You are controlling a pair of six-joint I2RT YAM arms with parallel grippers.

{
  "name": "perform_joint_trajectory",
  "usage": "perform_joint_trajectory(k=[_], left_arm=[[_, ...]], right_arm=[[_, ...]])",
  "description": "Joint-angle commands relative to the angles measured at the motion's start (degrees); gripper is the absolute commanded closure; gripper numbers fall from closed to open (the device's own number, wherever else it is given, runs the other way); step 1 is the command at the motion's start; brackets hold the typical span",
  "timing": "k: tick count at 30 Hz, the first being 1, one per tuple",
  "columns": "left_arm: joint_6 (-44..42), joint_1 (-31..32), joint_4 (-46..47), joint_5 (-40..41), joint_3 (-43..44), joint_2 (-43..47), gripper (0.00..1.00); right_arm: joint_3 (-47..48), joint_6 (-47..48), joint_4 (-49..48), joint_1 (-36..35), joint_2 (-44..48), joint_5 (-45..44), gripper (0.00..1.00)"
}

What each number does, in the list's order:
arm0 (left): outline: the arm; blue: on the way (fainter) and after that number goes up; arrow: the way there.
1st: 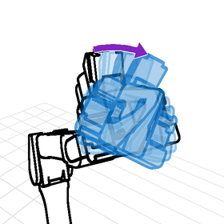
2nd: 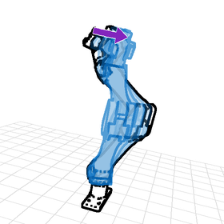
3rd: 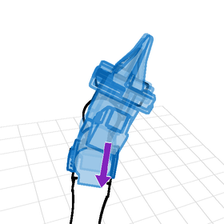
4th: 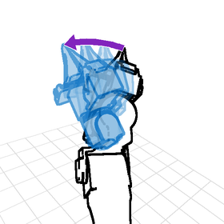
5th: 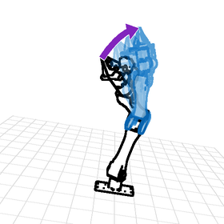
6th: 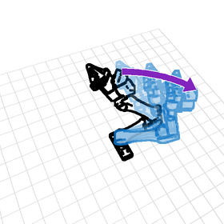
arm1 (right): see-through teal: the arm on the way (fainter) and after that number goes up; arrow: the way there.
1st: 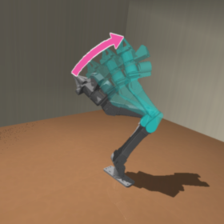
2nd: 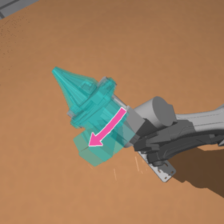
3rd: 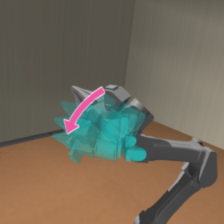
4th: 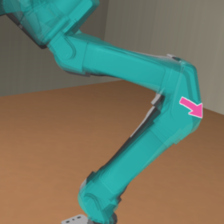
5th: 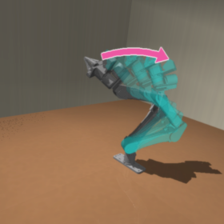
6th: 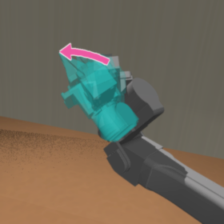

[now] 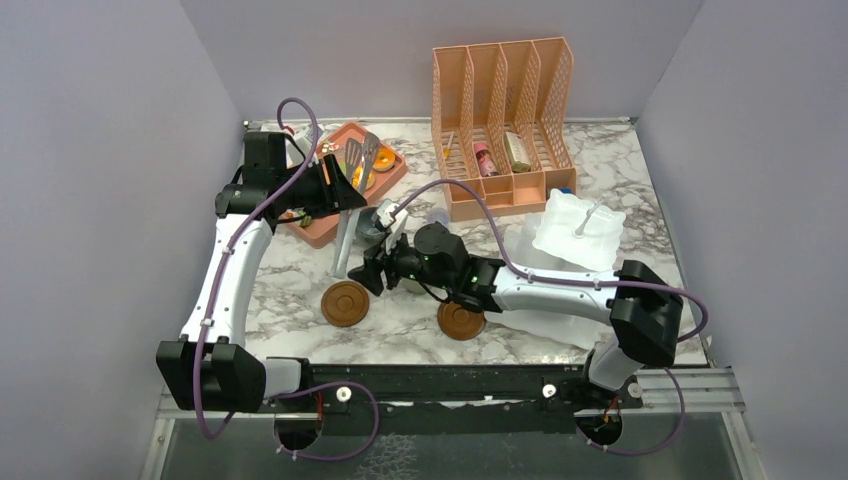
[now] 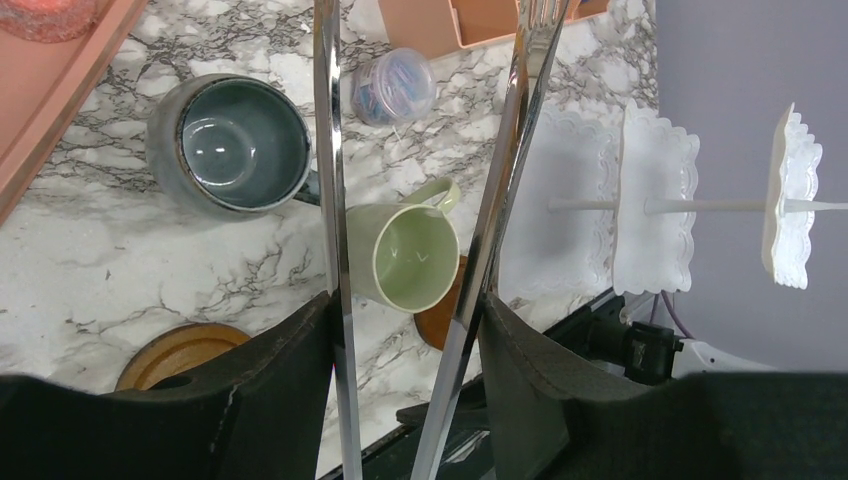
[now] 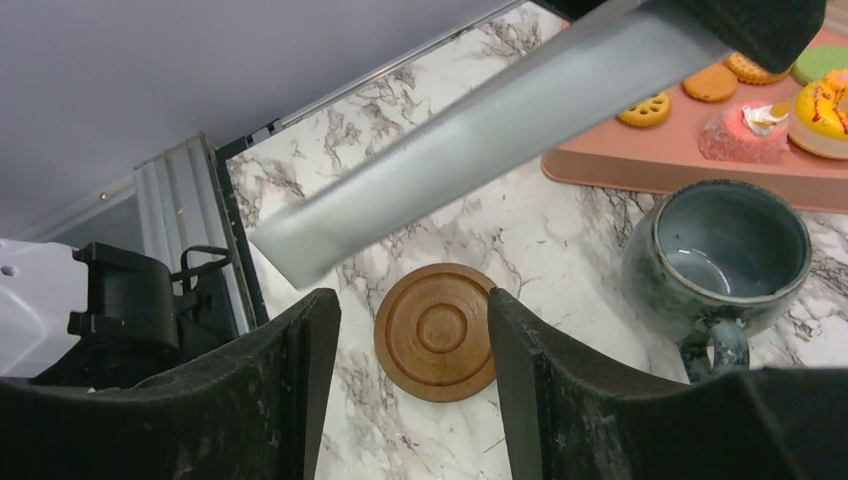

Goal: Serve the afternoon tea
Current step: Pick up the clamp from the center of the board, then place the clamp at the center of the board.

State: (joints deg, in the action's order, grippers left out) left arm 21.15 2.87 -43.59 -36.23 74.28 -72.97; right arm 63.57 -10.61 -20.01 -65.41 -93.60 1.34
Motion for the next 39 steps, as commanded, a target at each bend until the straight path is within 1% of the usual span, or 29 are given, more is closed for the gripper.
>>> perform_joint_trajectory(k=[1,4,7,10,14,18,22,29,35,39], left_arm=[[0.1,0.2,0.3,-1.3,1.4,1.5,0.47],[-0.2,0.2,0.4,-0.8,1.3,1.3,0.47],[0.0,0.2,0.4,-2.6,1.4,0.6,0.47],[0.3,0.2,0.6,-3.3,1.2,0.1,0.47],[1.6,0.2,2.2,-3.5,-0.8,0.6,0.47],[2.4,0.2,3.4,-3.6,-2.8,0.9,0.47],[3.3,0.2,4.4,-2.6,-4.0,1.1,0.47],[5.9,0.2,6.8,-2.7,-6.1,2.1,0.47],[11.1,0.2,10.9,-2.8,-10.0,4.7,0.49],[11.5,0.2,11.4,-2.6,-11.1,5.8,0.49]], right_arm=[[-3.0,-1.3,-3.4,0.0,0.8,1.5,0.39],[-4.9,-0.7,-3.9,0.0,1.6,-1.7,0.39],[-4.8,-0.7,-3.2,0.0,0.7,-6.0,0.44],[-3.9,-1.8,-4.6,0.0,0.1,-5.5,0.48],[-0.9,-6.6,-6.0,0.0,-2.1,-6.2,0.52],[2.1,-10.2,-7.2,0.0,-4.8,-7.1,0.52],[4.6,-11.9,-9.4,0.0,-6.6,-6.7,0.53],[8.1,-14.3,-10.9,0.0,-8.8,-9.1,0.53],[8.6,-15.4,-11.6,0.0,-9.8,-11.2,0.53],[8.6,-15.4,-12.8,0.0,-9.6,-12.7,0.53]])
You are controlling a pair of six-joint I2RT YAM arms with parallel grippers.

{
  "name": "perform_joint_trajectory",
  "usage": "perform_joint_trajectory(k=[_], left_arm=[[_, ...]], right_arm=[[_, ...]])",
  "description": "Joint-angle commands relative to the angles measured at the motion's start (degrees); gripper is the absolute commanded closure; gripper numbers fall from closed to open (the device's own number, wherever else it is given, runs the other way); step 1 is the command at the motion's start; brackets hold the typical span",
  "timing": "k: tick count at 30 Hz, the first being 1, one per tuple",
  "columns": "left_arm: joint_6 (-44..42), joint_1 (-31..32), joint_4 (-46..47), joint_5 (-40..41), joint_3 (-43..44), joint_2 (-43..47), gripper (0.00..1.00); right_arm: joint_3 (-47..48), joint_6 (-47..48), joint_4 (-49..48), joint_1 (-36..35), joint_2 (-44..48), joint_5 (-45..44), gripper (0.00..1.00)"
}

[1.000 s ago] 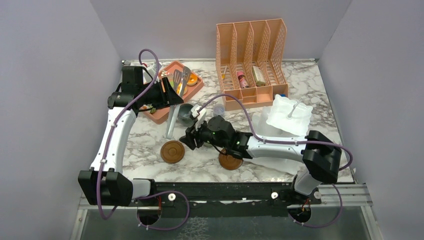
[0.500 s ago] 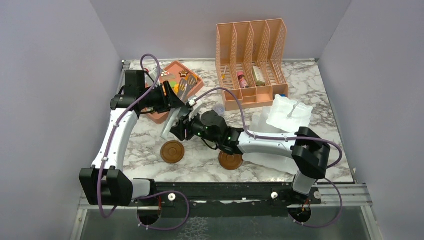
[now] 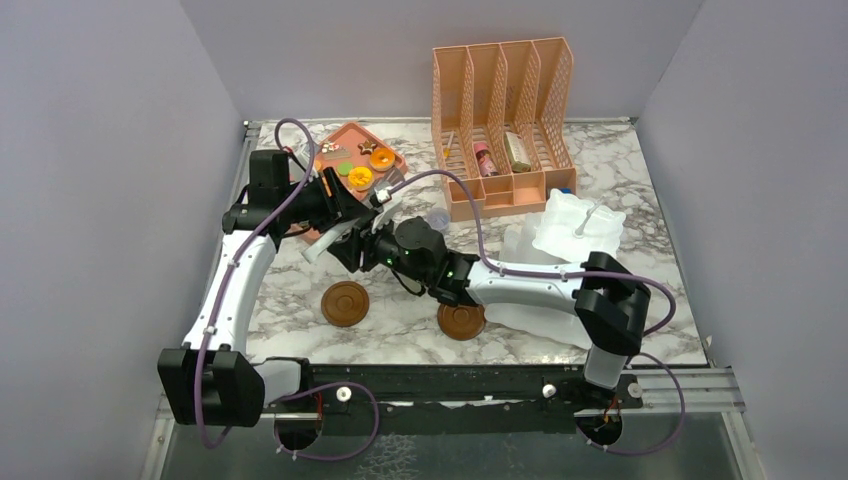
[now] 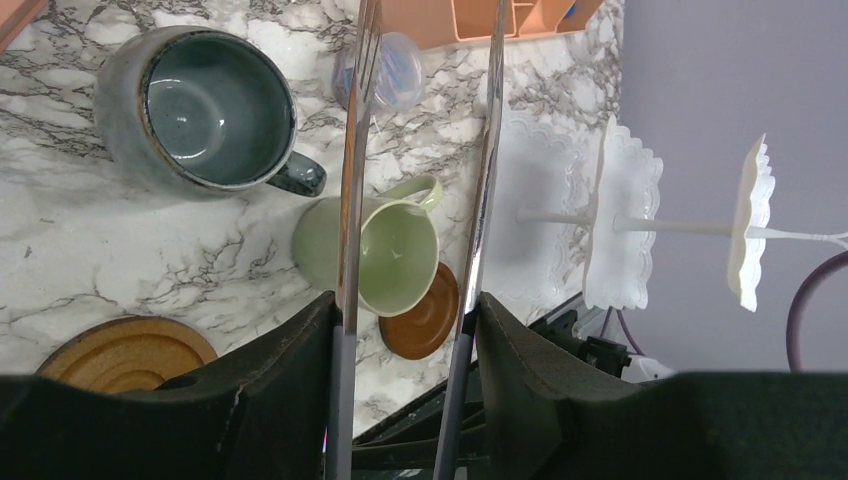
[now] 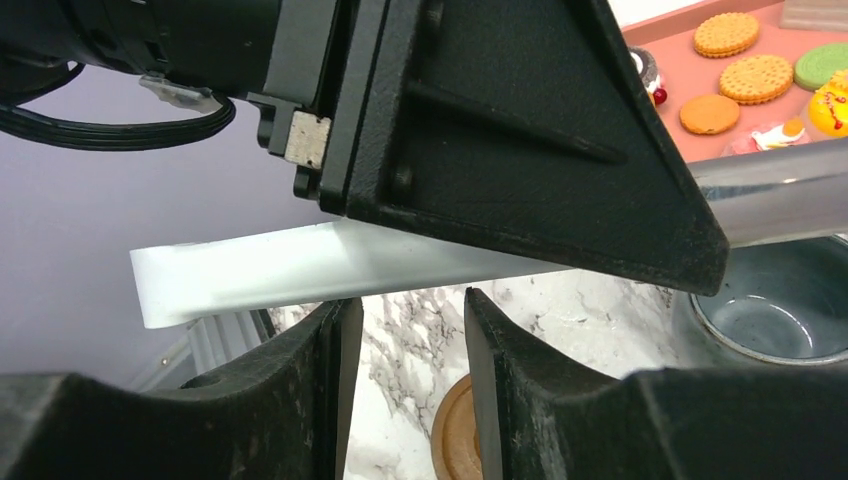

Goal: Serve the afternoon tea
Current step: Place the clamp at the center of the board.

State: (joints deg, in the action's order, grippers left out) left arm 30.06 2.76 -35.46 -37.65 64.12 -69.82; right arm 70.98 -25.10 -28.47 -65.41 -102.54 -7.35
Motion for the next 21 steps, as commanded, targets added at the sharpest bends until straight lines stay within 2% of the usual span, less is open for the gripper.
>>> perform_joint_trajectory(k=[1,5,16,21], left_arm=[[2.2,0.4,3.2,-0.6,-1.1,2.8,0.49],[-0.3,0.2,1.7,2.8,-0.4,2.1,0.49],[-10.8,0.3,-6.0,20.2,7.6,-3.6,0.49],[-14.1,0.2,-9.2,28.6,11.0,-6.6,0.49]], right_arm=[[1.0,-0.9,-4.3,0.0,-0.5,-4.1,0.53],[-1.3,-1.3,-2.7,0.0,2.3,-3.0,0.51],[-8.9,3.6,12.1,0.0,22.9,-0.2,0.23],[-11.0,6.1,16.6,0.0,32.1,-1.7,0.20]])
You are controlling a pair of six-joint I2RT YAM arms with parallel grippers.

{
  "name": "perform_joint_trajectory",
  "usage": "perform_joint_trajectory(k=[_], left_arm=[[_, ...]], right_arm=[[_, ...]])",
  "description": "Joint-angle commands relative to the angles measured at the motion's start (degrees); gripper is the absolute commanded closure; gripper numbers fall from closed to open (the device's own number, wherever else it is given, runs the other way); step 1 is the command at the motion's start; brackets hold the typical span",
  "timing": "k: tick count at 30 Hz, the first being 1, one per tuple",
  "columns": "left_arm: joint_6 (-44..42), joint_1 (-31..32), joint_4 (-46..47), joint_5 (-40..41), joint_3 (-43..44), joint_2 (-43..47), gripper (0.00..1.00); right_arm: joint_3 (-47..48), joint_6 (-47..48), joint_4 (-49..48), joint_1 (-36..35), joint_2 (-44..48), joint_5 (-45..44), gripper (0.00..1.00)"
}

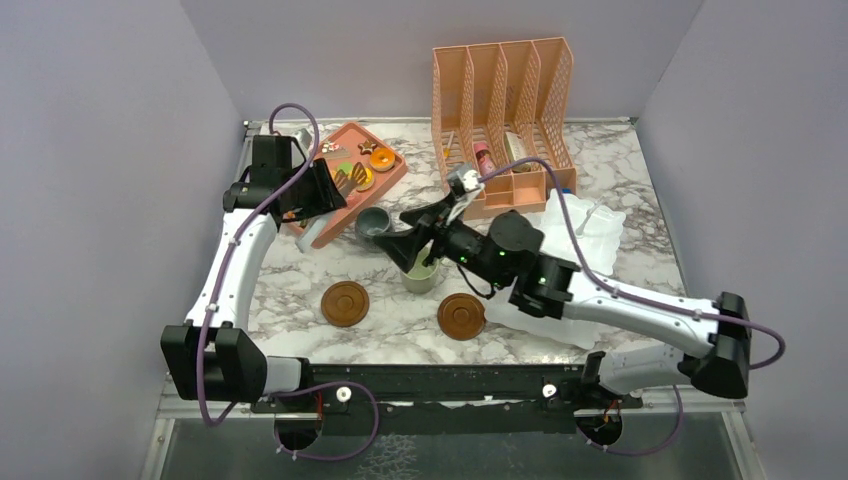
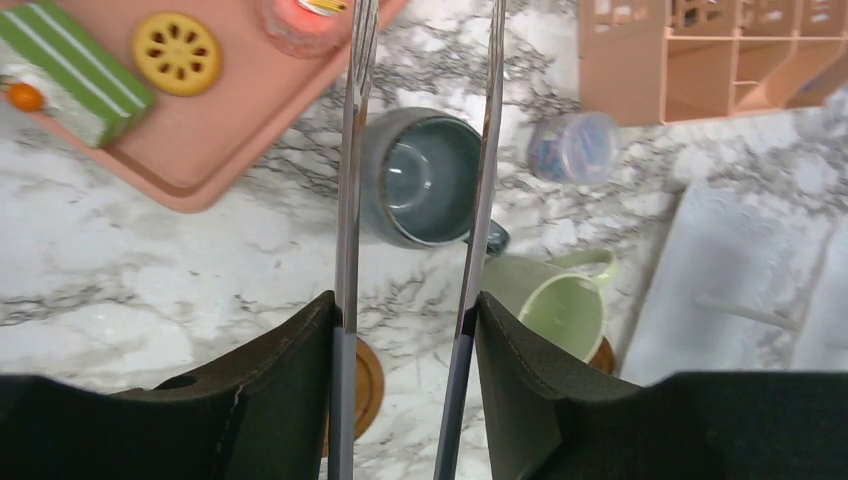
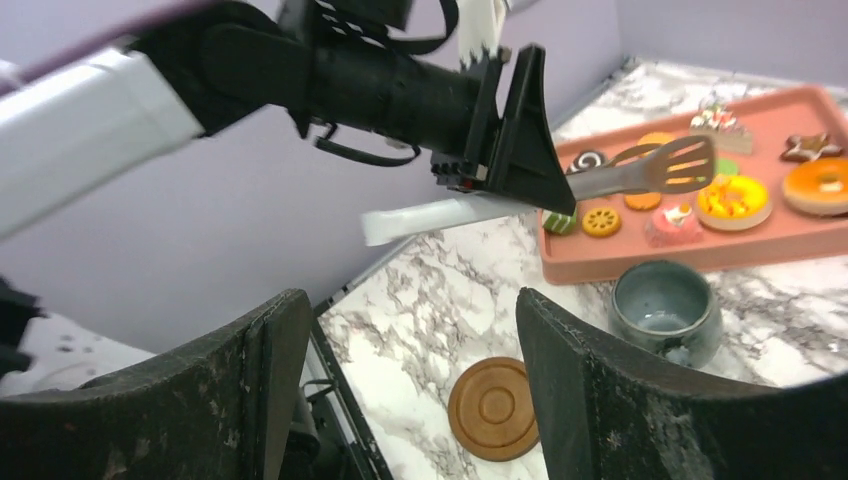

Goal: Serve the afternoon tea
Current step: Place the clamp at the center of the board.

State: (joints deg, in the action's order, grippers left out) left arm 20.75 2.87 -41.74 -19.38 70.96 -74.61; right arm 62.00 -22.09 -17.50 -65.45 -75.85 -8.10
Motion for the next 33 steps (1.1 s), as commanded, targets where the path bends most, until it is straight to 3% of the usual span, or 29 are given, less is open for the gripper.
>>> perform_joint_trajectory(k=[1,5,12,17,26,33], left_arm=[[-4.9,0.1,-3.5,12.1,4.5,-2.1,0.49],[-3.8,-1.0,-4.7,17.8,3.8,-1.5,0.49],[-4.1,-8.6,-6.1,18.5,2.1,-0.6,0.49],[-5.4,-8.7,-6.6,18.9,3.1,-1.6,0.48],[-7.2,-8.7,-7.3,27.6,7.9,-7.1,0.45],[-8.2,-8.7,-6.5,27.2,11.0,-13.4,0.44]], right_arm=[[-2.5,3.4,6.0,0.1,6.8,-1.1,0.20],[-4.1,4.0,6.9,0.1,11.6,-1.1,0.19],[-6.5,5.0,7.3,0.1,16.1,-1.0,0.19],[-7.9,6.0,8.0,0.1,18.8,-1.7,0.19],[-7.3,8.1,10.4,0.1,21.0,-1.6,0.18],[-6.7,8.5,11.1,0.1,22.6,-0.8,0.18]])
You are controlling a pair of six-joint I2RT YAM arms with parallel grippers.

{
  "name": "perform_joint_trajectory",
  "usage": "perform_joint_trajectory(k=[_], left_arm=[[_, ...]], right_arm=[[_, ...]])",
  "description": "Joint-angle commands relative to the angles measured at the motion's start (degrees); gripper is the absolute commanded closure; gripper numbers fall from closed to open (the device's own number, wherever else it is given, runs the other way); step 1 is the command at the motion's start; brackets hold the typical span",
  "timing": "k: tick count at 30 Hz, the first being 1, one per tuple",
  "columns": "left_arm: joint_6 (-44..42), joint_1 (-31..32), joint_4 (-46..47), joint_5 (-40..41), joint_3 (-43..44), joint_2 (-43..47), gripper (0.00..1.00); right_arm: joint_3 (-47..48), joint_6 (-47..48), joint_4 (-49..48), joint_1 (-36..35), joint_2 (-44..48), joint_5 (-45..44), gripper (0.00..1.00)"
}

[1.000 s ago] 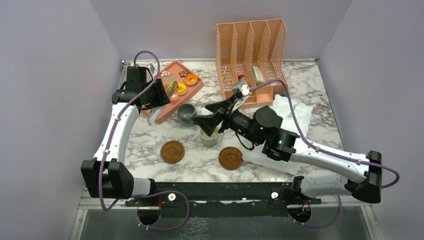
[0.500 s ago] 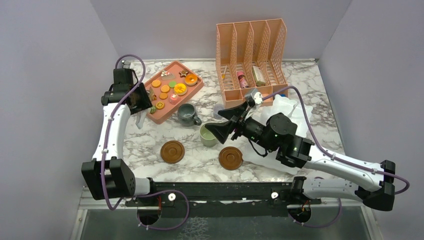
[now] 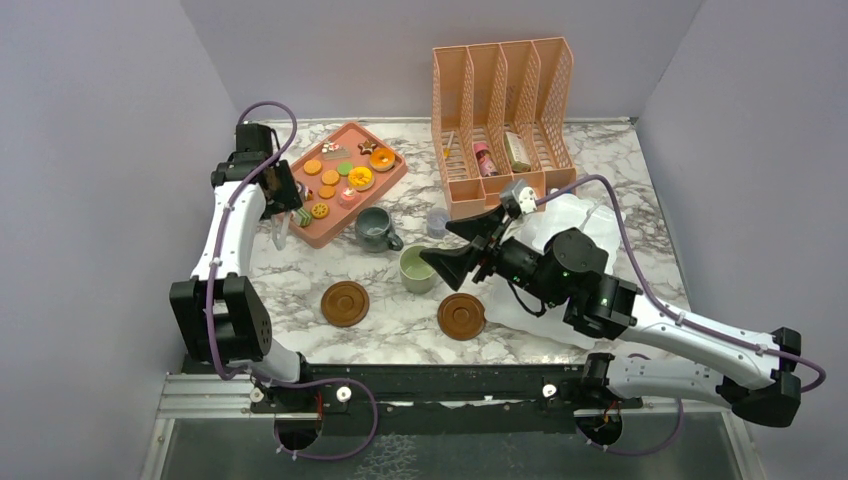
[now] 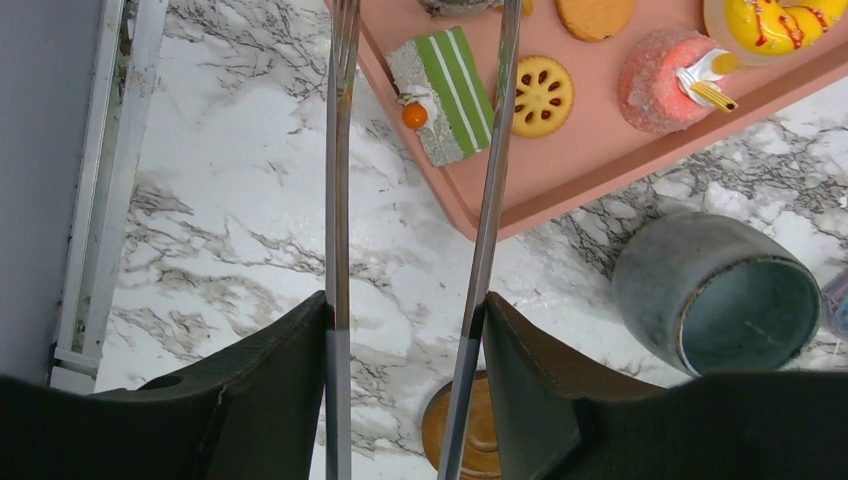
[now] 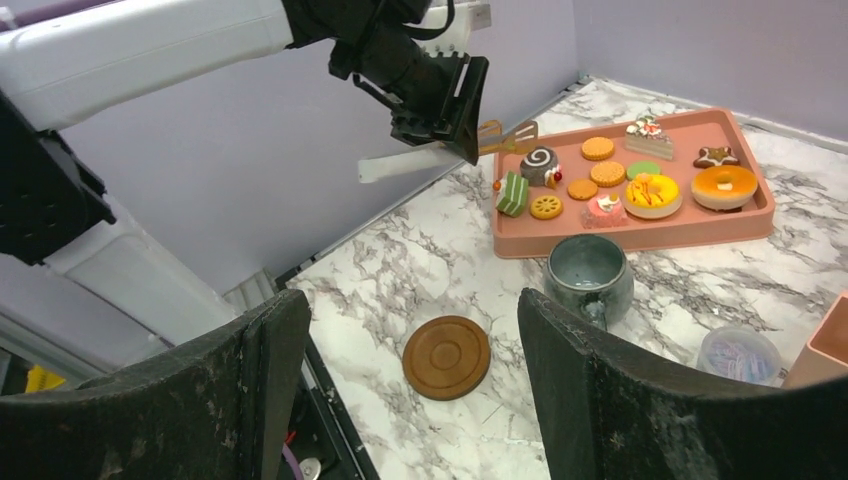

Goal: Serve the afternoon tea
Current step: Place the clamp at the center of the board.

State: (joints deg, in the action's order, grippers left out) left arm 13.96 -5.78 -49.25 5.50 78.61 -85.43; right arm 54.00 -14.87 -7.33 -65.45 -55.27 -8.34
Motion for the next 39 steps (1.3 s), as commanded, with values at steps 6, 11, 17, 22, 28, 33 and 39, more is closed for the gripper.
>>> perform_joint_trajectory(k=[6,11,17,22,28,33,39], left_arm=[[-1.3,0.0,1.4,1.0,6.8,-7.1,0.43],[-1.4,0.0,1.9,-0.4,7.3,-9.5,0.44],[-1.2,0.0,1.8,-4.0,8.1,-10.4,0.44],[-0.2,0.0,1.7,-1.5,5.8,-8.1,0.44],[1.2,-4.3,1.7,0.0,-1.0,-3.6,0.45],[1.1,-5.8,1.9,3.0,-4.6,-0.7,0.46],[1.5,-7.7,2.9,-0.2,-9.5,-0.8,0.46]], right_arm=[[2.2,2.0,1.4,0.1,3.2,-0.7,0.18],[1.9,2.1,1.2,0.1,3.4,-1.1,0.18],[1.9,2.6,0.4,0.1,2.7,-1.5,0.18],[3.2,2.4,0.9,0.1,0.8,0.0,0.18],[3.3,1.2,0.5,0.1,0.2,2.3,0.18],[2.6,0.5,-0.3,0.1,0.8,3.6,0.18],[2.8,0.6,0.6,0.1,2.1,4.0,0.18]])
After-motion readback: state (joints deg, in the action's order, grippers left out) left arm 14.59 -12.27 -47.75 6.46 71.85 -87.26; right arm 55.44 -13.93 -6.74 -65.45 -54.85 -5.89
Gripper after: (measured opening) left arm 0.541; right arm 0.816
